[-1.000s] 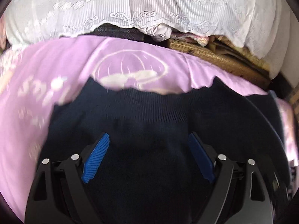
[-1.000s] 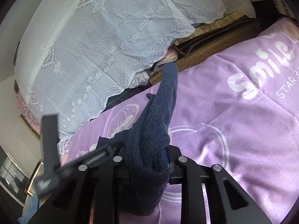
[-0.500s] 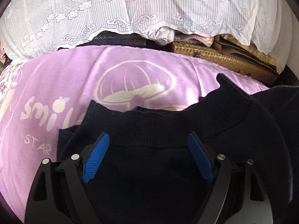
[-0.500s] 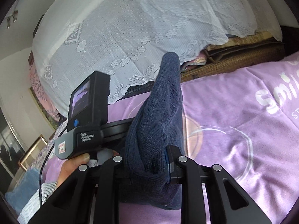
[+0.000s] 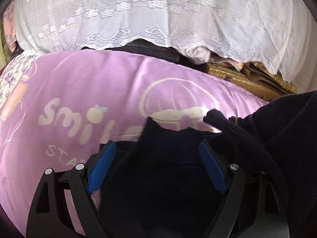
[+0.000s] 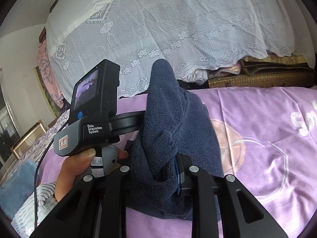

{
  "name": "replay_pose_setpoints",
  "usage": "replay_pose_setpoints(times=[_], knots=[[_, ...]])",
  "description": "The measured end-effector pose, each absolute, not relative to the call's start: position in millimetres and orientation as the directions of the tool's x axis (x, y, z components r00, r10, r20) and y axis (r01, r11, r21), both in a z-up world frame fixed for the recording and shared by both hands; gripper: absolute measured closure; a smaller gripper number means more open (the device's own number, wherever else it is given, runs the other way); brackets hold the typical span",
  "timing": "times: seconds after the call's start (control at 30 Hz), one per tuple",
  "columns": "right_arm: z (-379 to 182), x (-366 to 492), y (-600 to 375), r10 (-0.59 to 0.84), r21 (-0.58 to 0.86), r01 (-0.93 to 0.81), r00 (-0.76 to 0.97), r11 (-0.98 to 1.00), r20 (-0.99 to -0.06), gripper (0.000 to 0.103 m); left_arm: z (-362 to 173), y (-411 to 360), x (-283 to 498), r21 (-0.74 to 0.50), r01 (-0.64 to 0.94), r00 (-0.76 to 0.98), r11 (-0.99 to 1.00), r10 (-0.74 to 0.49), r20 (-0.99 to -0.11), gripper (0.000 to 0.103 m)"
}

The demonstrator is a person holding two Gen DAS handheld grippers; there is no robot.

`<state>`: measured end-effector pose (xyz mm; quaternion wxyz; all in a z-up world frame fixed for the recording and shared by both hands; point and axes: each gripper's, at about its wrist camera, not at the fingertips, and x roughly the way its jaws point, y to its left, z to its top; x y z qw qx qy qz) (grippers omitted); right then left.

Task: Fold small clothes
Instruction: 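Lift the held corner with the right gripper over the folded cardigan, then fold the held side over the cardigan with the right gripper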

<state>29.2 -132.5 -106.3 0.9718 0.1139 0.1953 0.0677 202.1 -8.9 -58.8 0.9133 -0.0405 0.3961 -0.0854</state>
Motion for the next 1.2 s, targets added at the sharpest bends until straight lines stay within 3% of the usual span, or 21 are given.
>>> replay_pose_setpoints(times=[0.43, 0.67, 0.83, 0.93, 1.03, 1.13, 1.17, 1.2], knots=[[-100.6, 59.2, -50.3, 0.185, 0.136, -0.141, 0.892, 0.981, -0.413, 0.078, -57.6, 62.0, 222.4, -0.119, 0.007, 0.74, 0.993, -0.085, -0.667, 0.02], [-135.8, 86.4, -14.4, 0.176, 0.074, -0.161, 0.84, 0.984, -0.513, 0.078, -93.8, 114.1, 245.9, -0.256, -0.118, 0.682, 0.959, -0.109, -0.723, 0.02], [-145.7, 92.4, 4.9, 0.173, 0.039, -0.18, 0.831, 0.983, -0.529, 0.078, -91.9, 123.2, 247.2, -0.163, -0.18, 0.693, 0.97, 0.007, -0.721, 0.02], [-150.8, 97.2, 10.1, 0.166, 0.008, -0.195, 0.811, 0.981, -0.561, 0.072, -83.7, 128.1, 241.7, -0.06, -0.214, 0.71, 0.975, 0.114, -0.695, 0.02], [-155.7, 97.6, 11.6, 0.186, 0.002, -0.225, 0.799, 0.974, -0.573, 0.061, -80.2, 139.4, 239.0, -0.035, -0.229, 0.7, 0.973, 0.14, -0.7, 0.02], [-154.9, 94.8, 10.7, 0.246, 0.021, -0.289, 0.771, 0.957, -0.588, 0.036, -78.5, 147.0, 233.8, -0.005, -0.241, 0.687, 0.971, 0.167, -0.707, 0.02], [-153.1, 91.0, 10.2, 0.281, 0.034, -0.323, 0.76, 0.946, -0.587, 0.022, -76.4, 148.9, 230.4, -0.003, -0.239, 0.688, 0.971, 0.168, -0.706, 0.02], [-150.7, 83.9, 8.3, 0.317, 0.049, -0.356, 0.753, 0.933, -0.577, 0.02, -74.3, 149.4, 228.6, -0.004, -0.234, 0.691, 0.972, 0.164, -0.704, 0.02]])
